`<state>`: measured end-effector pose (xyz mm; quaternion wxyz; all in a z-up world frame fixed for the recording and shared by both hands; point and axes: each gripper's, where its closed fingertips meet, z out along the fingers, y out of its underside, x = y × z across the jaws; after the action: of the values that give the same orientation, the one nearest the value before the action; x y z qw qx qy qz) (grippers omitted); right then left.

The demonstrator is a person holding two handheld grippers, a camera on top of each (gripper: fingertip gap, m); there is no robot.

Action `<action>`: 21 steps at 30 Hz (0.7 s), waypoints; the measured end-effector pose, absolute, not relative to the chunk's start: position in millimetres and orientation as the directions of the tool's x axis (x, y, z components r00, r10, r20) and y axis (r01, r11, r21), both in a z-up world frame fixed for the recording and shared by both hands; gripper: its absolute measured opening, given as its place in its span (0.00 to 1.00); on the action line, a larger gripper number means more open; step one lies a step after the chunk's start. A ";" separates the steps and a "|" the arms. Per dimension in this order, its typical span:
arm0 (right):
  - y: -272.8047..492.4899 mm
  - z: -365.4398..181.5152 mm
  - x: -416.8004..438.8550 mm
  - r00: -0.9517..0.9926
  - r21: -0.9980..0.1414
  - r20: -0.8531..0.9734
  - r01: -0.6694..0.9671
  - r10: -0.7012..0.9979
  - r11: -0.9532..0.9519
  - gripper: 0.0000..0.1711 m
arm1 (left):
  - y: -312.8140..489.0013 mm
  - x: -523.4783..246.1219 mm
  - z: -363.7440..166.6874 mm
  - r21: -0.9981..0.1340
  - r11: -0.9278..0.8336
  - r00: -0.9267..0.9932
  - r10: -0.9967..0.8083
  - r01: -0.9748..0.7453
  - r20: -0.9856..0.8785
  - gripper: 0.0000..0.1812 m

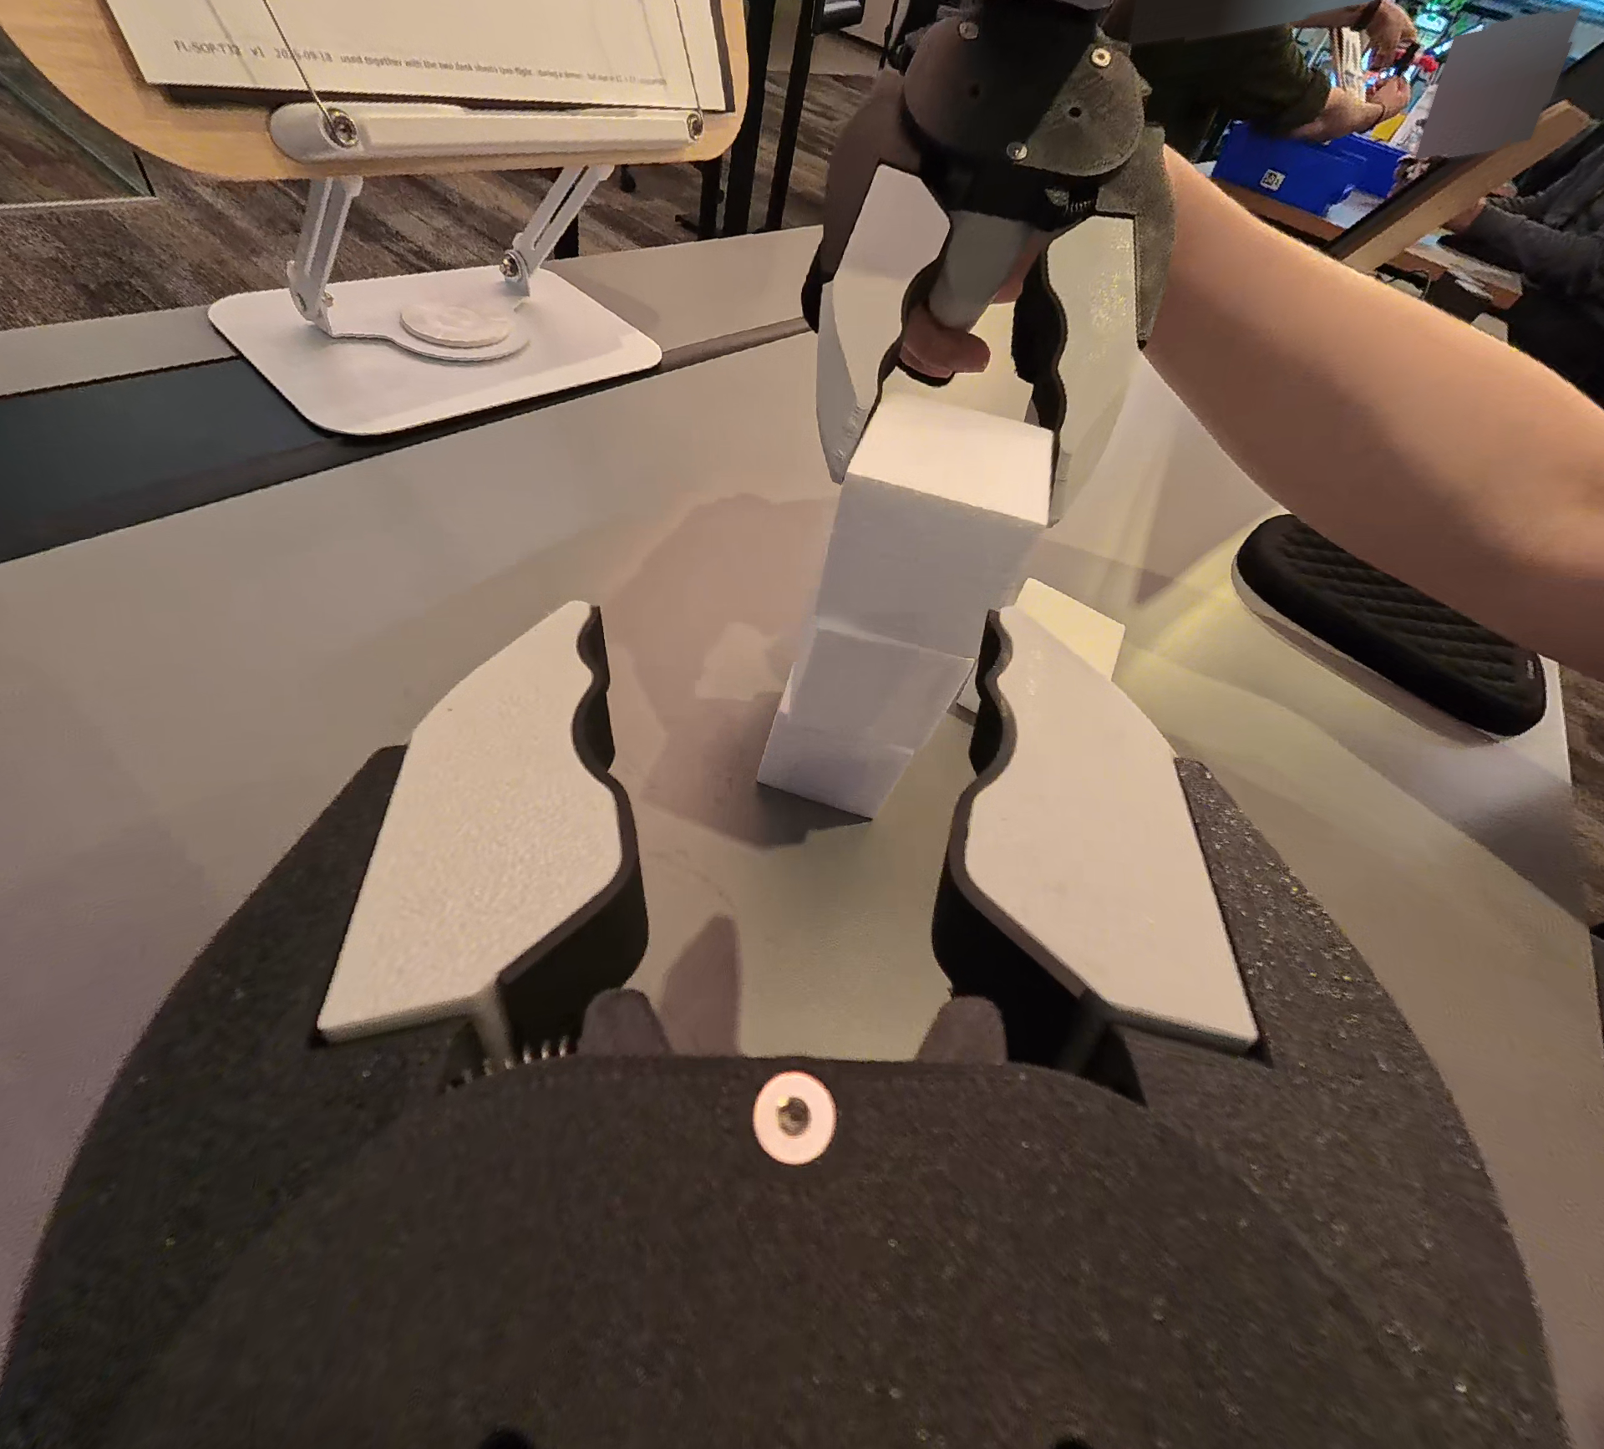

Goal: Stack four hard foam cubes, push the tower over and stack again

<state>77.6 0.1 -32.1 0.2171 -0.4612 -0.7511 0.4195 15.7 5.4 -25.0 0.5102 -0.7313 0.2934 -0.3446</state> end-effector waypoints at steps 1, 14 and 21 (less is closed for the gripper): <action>-0.3 -32.0 77.7 -0.478 -0.830 -0.064 0.513 0.876 0.219 0.34 | 5.4 15.8 -25.5 -0.948 -0.309 0.591 -0.780 -0.080 0.204 0.45; -16.2 -61.0 146.9 -0.274 -0.848 0.060 0.493 0.960 0.194 0.50 | 1.2 13.5 -11.4 -0.957 -0.290 0.582 -0.782 -0.025 0.221 0.46; -46.8 -126.5 173.4 -0.240 -0.793 -0.008 0.592 0.971 0.140 0.44 | -0.2 18.1 -12.9 -0.954 -0.298 0.556 -0.796 -0.018 0.238 0.45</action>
<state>173.4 -46.8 -126.5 0.2701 -0.5542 -0.7051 0.3504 18.1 -0.2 -12.9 0.5191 -0.7131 0.2855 -0.3749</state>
